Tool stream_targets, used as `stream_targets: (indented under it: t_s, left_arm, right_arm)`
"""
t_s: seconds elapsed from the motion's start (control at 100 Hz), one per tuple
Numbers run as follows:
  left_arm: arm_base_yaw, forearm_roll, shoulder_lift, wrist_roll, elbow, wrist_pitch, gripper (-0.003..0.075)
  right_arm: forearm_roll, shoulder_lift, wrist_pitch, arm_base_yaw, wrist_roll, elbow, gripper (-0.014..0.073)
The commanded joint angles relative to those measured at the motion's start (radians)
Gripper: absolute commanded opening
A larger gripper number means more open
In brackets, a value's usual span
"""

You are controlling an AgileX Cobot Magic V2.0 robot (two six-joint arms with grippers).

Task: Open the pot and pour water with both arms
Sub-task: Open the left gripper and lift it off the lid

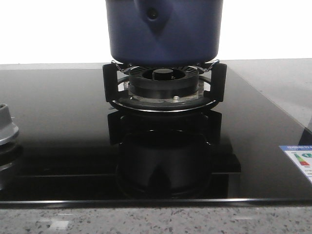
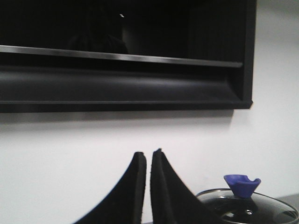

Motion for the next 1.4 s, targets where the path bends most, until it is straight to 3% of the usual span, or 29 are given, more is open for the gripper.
stream_targets:
  t_s: [0.0, 0.68, 0.97, 1.02, 1.09, 1.26, 1.33, 1.39]
  left_arm:
    - [0.001, -0.010, -0.046, -0.027, 0.014, -0.028, -0.0020]
    - [0.001, -0.012, -0.052, -0.048, 0.034, -0.026, -0.0020]
    - [0.003, 0.076, -0.052, -0.046, 0.050, -0.076, -0.0020]
    - [0.003, 0.152, -0.052, -0.066, 0.055, -0.079, -0.0020]
    - [0.003, 0.444, -0.052, -0.297, 0.068, -0.070, -0.0020]
    - [0.003, 1.467, -0.052, -1.425, 0.138, -0.083, -0.0020]
    - [0.003, 1.686, -0.052, -1.662, 0.198, -0.094, -0.0020]
    - [0.003, 1.710, -0.052, -1.696, 0.254, -0.102, -0.0020]
  right_arm:
    - [0.018, 0.012, -0.021, 0.003, 0.018, -0.023, -0.0071]
    - [0.018, 0.012, -0.019, 0.003, 0.018, -0.023, -0.0071]
    - [0.018, 0.012, -0.019, 0.003, 0.018, -0.023, -0.0071]
    - [0.018, 0.012, -0.019, 0.003, 0.018, -0.023, -0.0071]
    - [0.018, 0.012, -0.019, 0.003, 0.018, -0.023, -0.0071]
    - [0.018, 0.012, -0.018, 0.003, 0.018, -0.023, -0.0071]
    - [0.018, 0.012, -0.018, 0.003, 0.018, -0.023, -0.0071]
    - [0.018, 0.012, -0.018, 0.003, 0.018, -0.023, -0.0071]
